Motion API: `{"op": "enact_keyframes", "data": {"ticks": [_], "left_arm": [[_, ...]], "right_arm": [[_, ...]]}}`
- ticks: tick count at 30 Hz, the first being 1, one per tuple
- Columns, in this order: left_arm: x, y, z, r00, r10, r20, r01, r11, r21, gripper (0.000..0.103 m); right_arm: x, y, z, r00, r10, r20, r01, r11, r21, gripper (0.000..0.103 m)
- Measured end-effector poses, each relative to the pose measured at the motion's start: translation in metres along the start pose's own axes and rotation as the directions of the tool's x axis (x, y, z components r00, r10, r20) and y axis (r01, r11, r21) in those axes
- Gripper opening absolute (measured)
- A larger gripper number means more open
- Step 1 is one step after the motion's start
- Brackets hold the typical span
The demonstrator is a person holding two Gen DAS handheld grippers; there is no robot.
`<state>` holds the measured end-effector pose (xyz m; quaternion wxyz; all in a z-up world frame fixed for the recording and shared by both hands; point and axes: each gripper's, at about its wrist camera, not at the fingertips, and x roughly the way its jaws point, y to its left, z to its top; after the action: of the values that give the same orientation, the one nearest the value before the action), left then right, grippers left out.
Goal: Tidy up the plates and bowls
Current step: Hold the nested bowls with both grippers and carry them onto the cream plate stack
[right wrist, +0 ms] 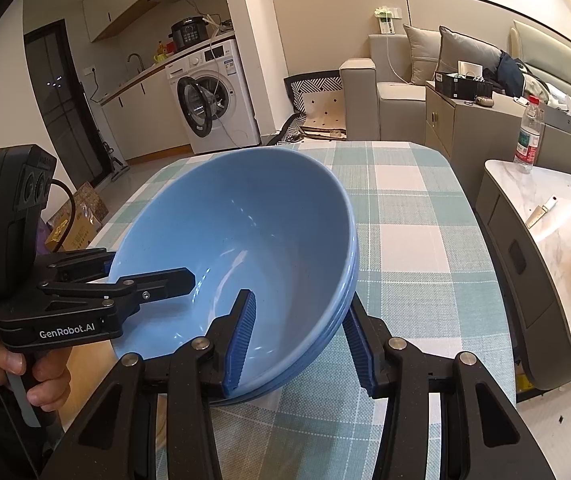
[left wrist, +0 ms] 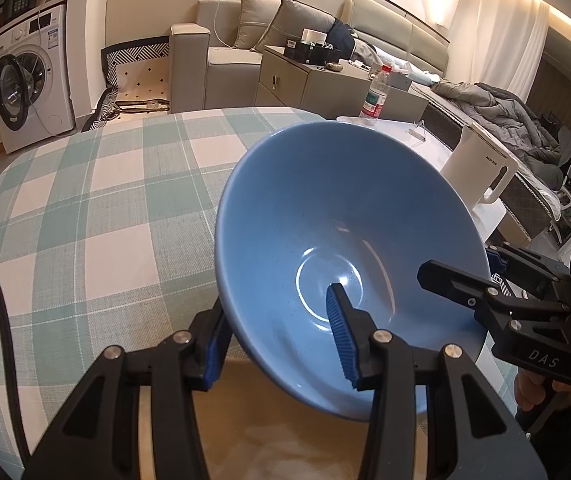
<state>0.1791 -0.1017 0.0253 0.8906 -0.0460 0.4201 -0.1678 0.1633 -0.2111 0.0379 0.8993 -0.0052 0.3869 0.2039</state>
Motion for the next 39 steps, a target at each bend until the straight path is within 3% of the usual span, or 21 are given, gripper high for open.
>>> {"op": "enact_keyframes", "data": {"ticks": [39], "left_arm": [[-0.047,-0.003,-0.003,0.997,0.007,0.083,-0.008,1.000,0.013,0.045]], "right_arm": [[-0.044,0.023,0.002,0.997,0.024,0.069,-0.021,0.999,-0.041,0.046]]}}
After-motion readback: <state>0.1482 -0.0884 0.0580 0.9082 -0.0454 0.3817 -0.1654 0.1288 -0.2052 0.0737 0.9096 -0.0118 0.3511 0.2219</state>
